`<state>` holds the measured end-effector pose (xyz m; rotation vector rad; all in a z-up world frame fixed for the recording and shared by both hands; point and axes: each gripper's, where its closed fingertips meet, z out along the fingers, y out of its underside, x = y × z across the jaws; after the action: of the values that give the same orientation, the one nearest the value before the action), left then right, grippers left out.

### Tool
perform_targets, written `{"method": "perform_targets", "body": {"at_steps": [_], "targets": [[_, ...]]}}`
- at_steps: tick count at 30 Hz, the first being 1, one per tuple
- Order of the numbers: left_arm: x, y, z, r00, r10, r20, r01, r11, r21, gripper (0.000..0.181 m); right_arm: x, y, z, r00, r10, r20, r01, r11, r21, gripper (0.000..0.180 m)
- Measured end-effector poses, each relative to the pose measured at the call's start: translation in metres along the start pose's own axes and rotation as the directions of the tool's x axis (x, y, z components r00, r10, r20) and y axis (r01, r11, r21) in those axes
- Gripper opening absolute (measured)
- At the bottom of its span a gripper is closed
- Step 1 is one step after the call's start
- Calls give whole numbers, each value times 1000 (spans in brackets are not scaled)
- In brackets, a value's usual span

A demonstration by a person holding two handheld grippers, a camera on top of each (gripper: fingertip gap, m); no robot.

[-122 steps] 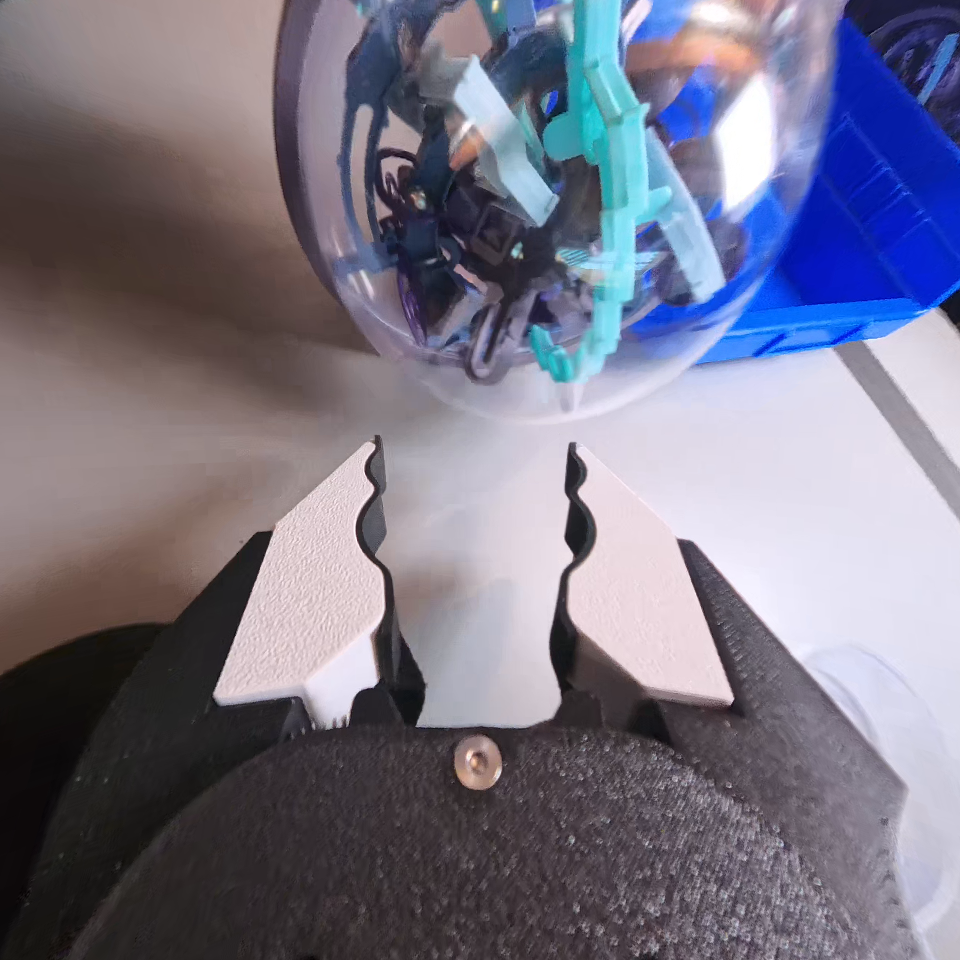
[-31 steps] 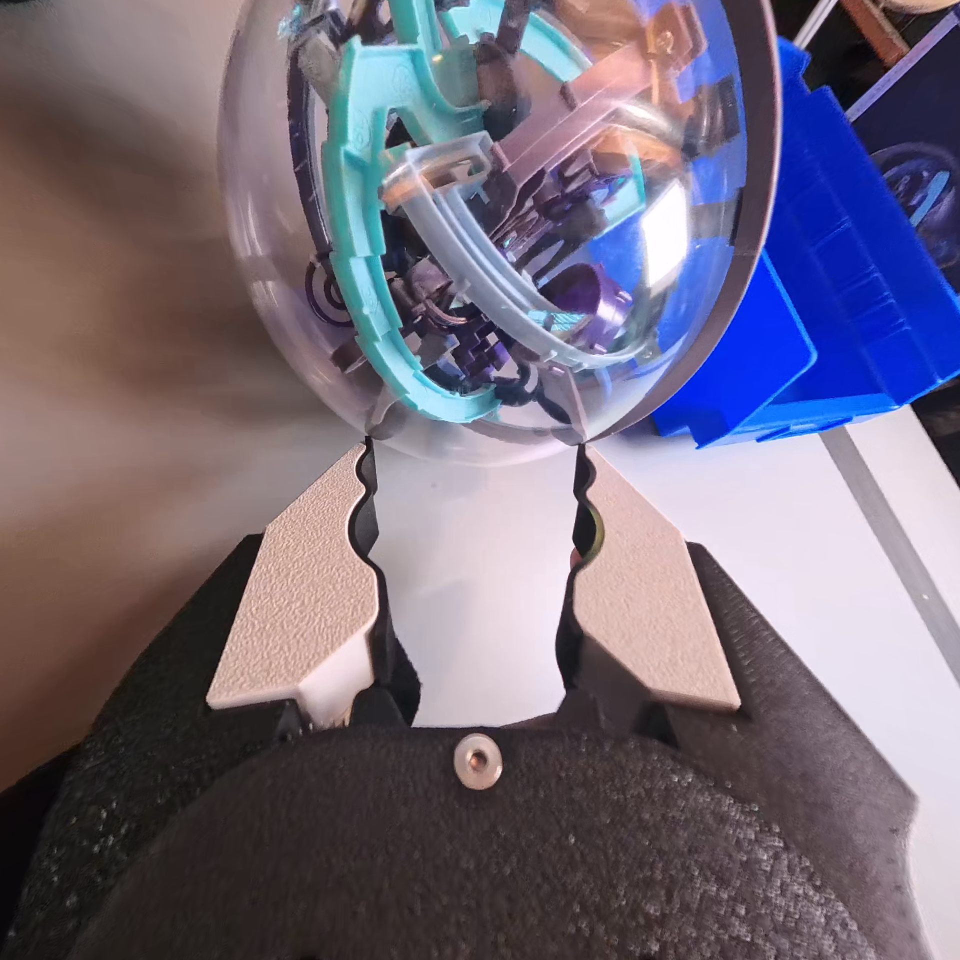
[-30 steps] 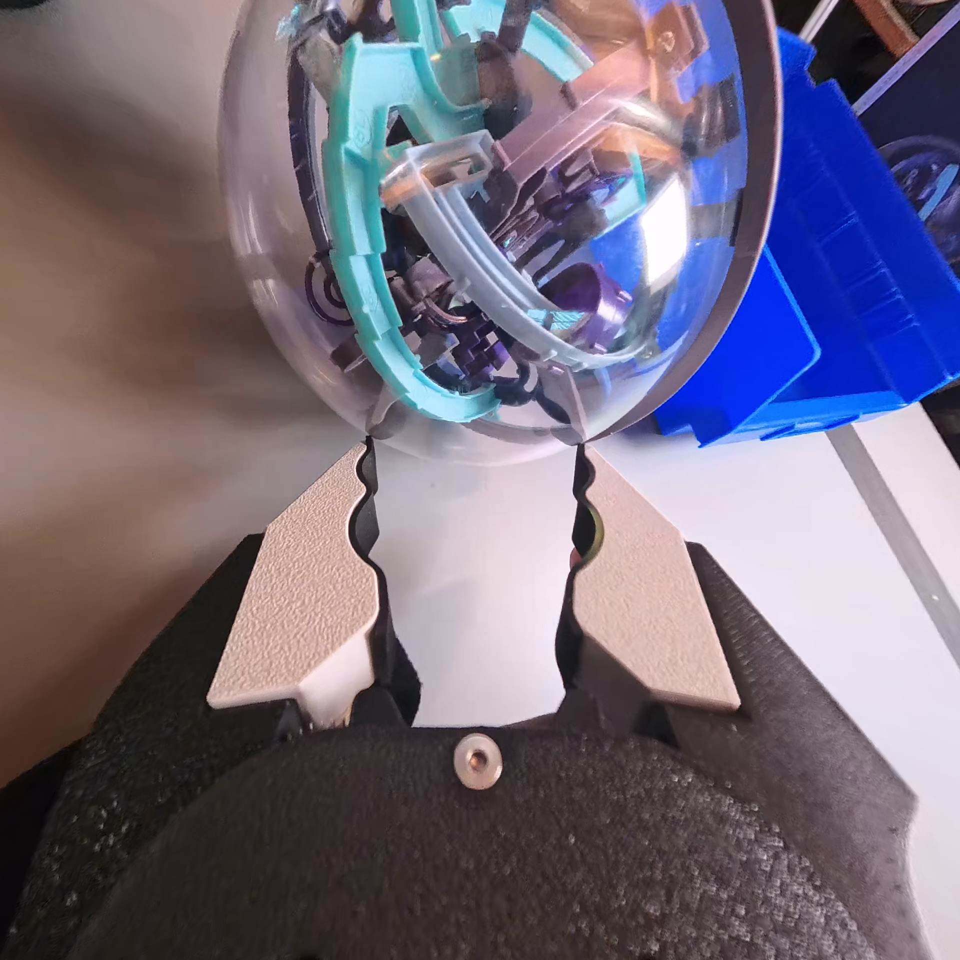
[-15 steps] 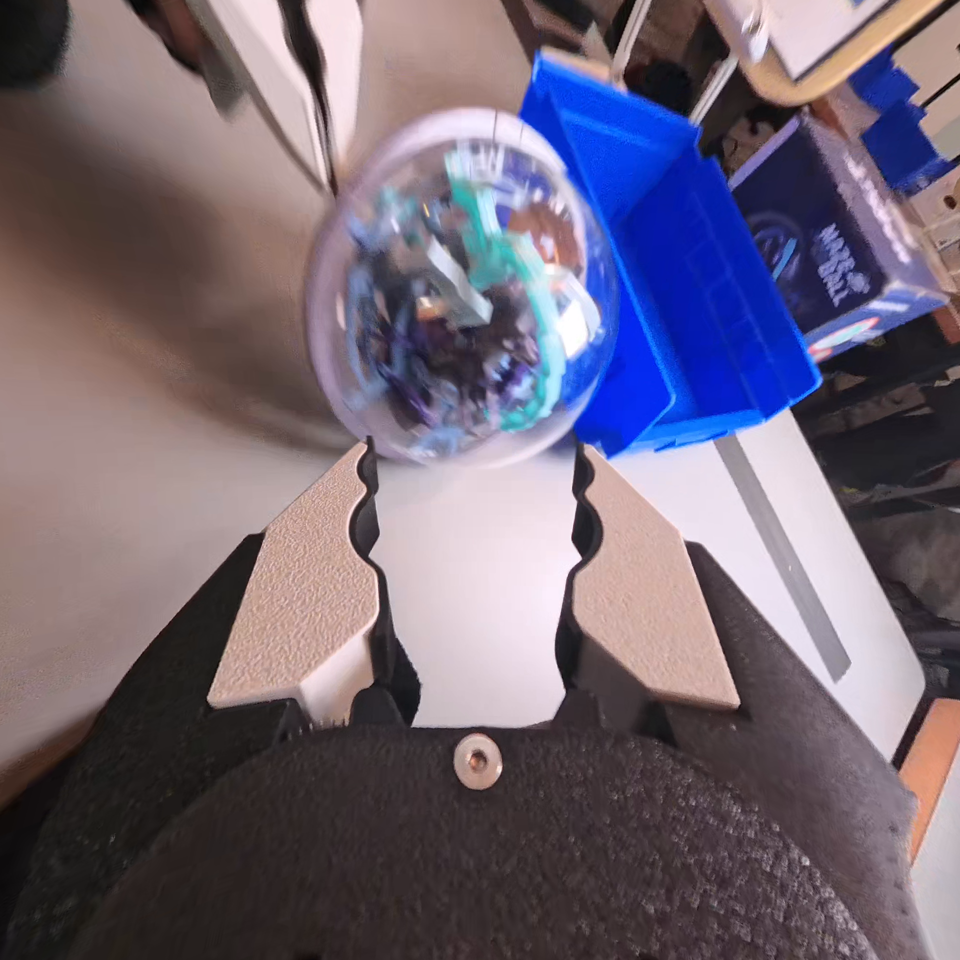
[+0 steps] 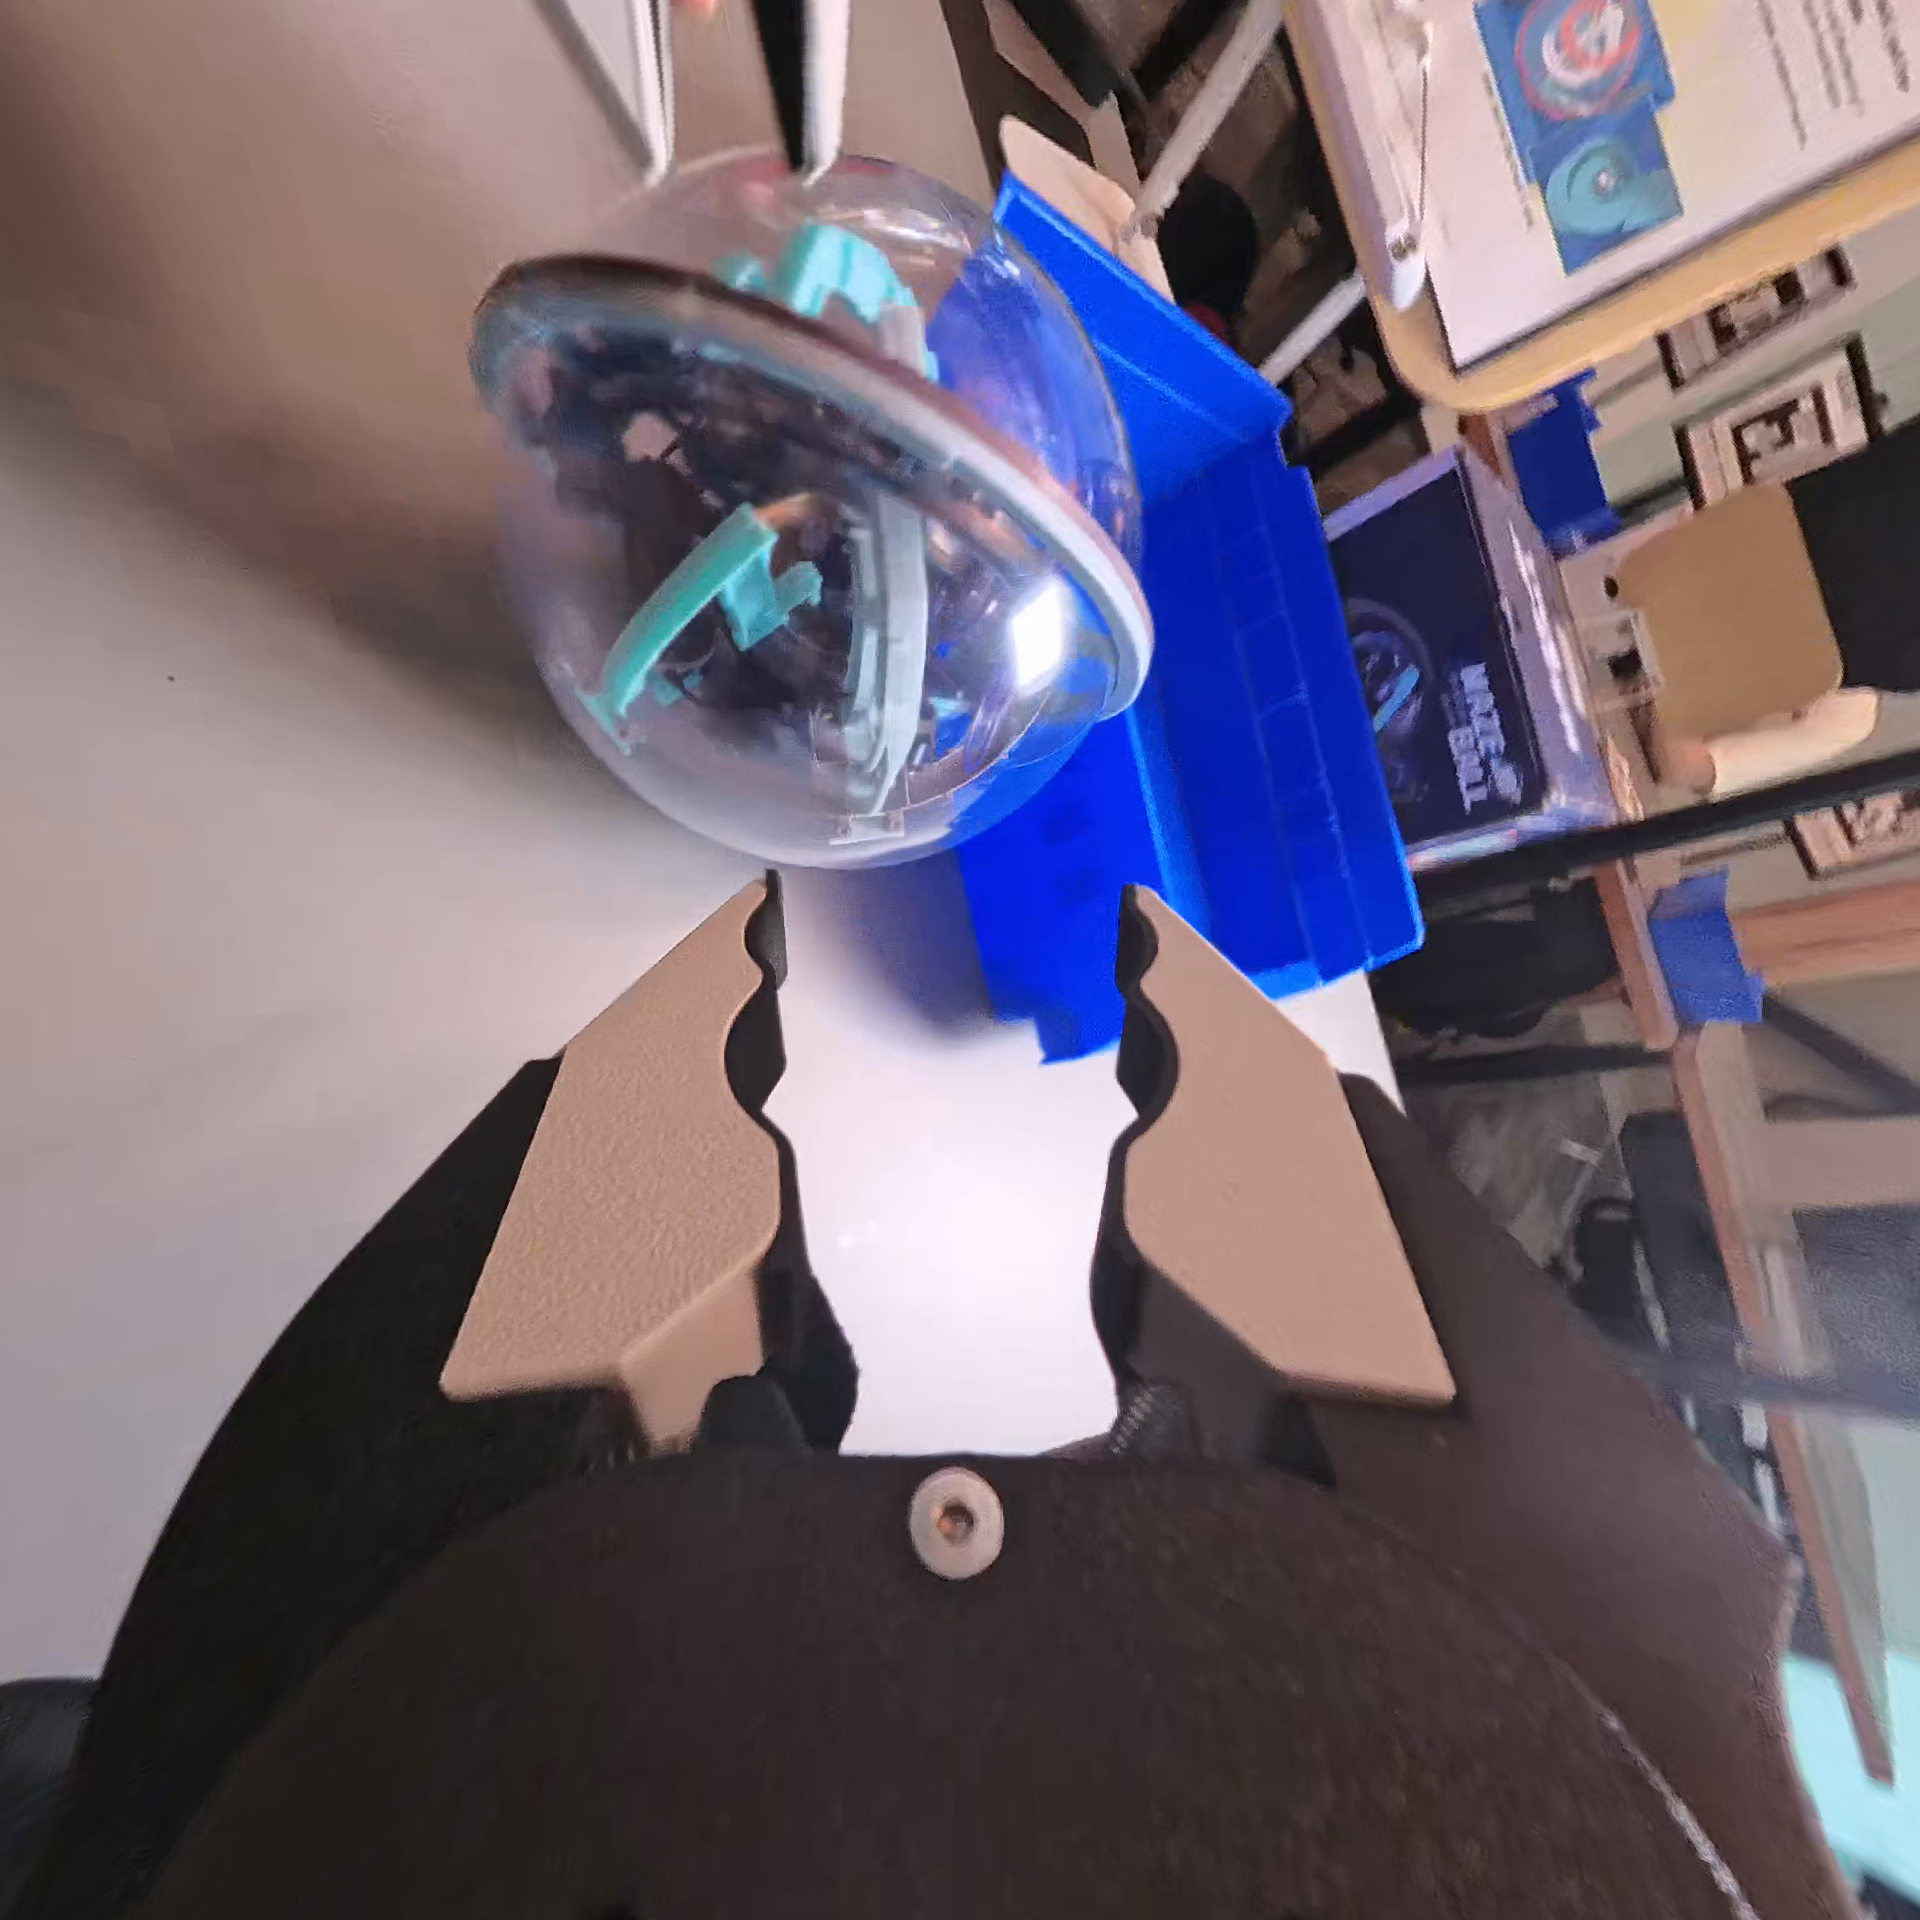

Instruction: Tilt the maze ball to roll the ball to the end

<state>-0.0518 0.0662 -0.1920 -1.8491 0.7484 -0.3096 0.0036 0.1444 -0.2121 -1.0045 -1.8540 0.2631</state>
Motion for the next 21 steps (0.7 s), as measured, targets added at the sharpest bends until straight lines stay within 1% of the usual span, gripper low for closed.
{"method": "perform_targets", "body": {"at_steps": [1,2,3,5,6,8,9,11,13,16,18,21], "targets": [[-12,3,-11,998,12,55,-12,1000,0,25,5,-4,4,999,-29,30,28,999,17,65],[-17,10,-18,997,24,72,-22,999,-23,33,8,-8,9,996,-46,70,44,999,32,67],[-18,19,-20,997,19,71,-14,997,-70,45,10,-14,15,992,-62,113,57,997,44,69],[-18,25,-18,997,29,78,-21,995,-98,55,16,-29,26,978,-120,170,107,991,84,74],[-18,29,-15,995,43,85,-32,992,-122,58,16,-38,30,965,-162,208,142,984,105,82],[-25,35,-10,992,63,112,-45,987,-157,64,12,-50,34,927,-238,290,215,970,111,87],[-29,35,-9,990,71,123,-51,986,-158,67,8,-51,35,901,-276,334,257,961,102,84],[-32,33,-7,994,49,99,-35,990,-140,64,-2,-54,35,856,-322,405,307,946,105,72],[-40,32,-6,995,27,92,-15,992,-126,62,-5,-59,35,834,-344,432,323,938,125,64],[-51,30,-6,999,-17,51,22,994,-106,59,-1,-62,33,822,-359,443,339,932,126,39],[-61,26,-7,997,-67,48,70,995,-69,53,2,-62,33,826,-355,437,337,934,122,13],[-66,22,-11,993,-113,35,114,993,-18,53,0,-62,34,823,-330,462,317,942,107,9]]}}
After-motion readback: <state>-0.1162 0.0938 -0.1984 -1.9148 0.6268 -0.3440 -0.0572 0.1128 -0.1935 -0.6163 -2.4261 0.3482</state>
